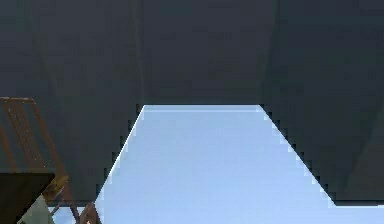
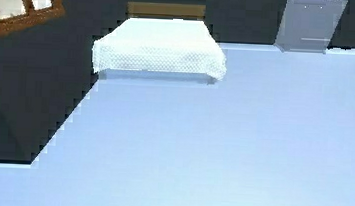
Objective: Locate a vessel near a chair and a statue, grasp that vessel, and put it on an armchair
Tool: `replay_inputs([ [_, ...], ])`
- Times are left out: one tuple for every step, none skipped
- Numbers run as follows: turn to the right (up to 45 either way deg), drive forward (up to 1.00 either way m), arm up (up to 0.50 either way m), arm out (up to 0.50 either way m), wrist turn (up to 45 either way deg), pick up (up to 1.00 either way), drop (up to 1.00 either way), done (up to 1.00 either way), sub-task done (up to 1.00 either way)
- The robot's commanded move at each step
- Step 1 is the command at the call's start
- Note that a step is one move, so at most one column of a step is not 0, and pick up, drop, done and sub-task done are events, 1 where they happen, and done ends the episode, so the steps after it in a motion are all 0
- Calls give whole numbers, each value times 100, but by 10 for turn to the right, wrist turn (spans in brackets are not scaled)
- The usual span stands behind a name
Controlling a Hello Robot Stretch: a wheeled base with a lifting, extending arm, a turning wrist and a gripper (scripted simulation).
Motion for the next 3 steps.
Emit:
replay_inputs([
  [0,60,0,0,0,0,0,0,0],
  [-450,0,0,0,0,0,0,0,0],
  [-60,0,0,0,0,0,0,0,0],
])
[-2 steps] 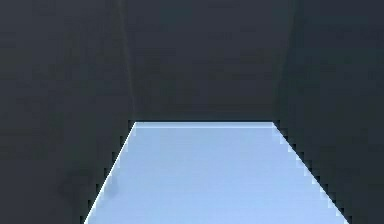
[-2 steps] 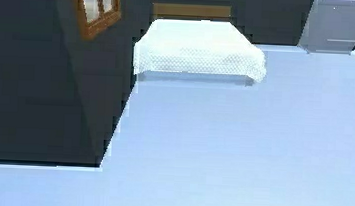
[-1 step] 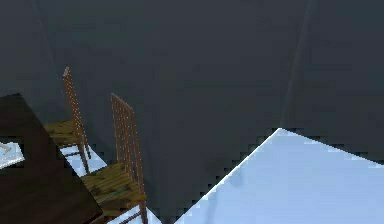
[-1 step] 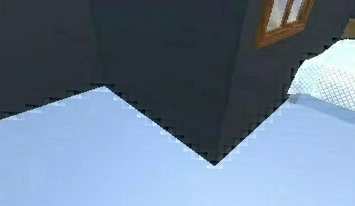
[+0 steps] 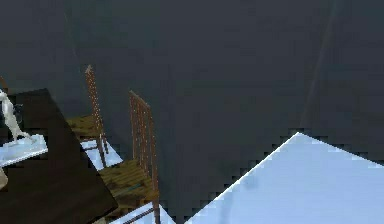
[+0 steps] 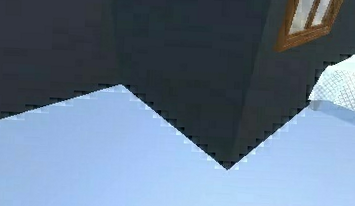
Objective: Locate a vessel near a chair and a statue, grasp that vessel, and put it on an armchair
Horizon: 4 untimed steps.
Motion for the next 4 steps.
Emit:
replay_inputs([
  [0,55,0,0,0,0,0,0,0],
  [-450,0,0,0,0,0,0,0,0],
  [-450,0,0,0,0,0,0,0,0],
  [-450,0,0,0,0,0,0,0,0],
])
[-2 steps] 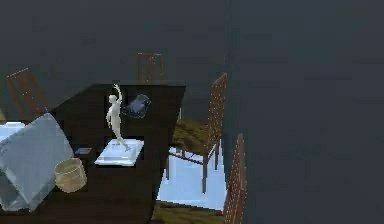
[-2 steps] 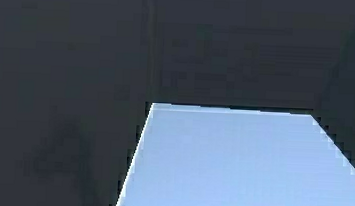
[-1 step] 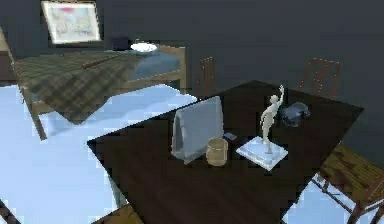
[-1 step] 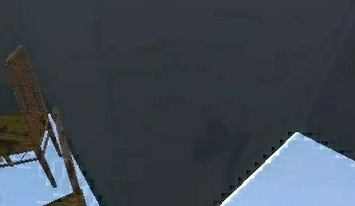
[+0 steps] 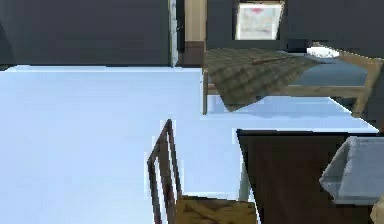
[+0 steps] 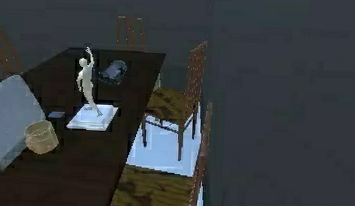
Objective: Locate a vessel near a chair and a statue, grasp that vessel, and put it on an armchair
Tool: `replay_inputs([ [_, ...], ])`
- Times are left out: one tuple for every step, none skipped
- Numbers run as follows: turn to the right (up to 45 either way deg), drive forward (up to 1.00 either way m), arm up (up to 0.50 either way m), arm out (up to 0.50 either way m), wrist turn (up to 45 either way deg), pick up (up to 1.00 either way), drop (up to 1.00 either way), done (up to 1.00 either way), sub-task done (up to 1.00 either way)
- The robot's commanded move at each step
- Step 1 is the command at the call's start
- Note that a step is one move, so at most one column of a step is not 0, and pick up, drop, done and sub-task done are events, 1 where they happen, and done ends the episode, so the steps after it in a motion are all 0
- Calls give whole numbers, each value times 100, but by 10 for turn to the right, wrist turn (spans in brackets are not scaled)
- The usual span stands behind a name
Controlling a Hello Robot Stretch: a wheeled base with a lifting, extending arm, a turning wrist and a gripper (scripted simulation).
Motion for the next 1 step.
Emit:
replay_inputs([
  [-330,0,0,0,0,0,0,0,0],
])
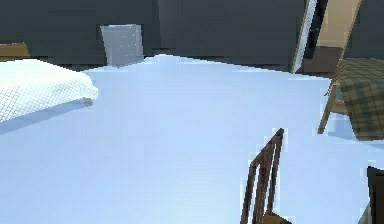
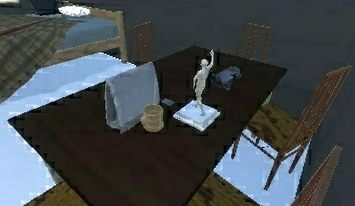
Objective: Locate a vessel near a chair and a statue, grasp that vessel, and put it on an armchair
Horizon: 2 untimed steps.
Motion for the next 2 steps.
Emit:
replay_inputs([
  [0,0,50,0,0,0,0,0,0],
  [0,0,38,0,0,0,0,0,0],
])
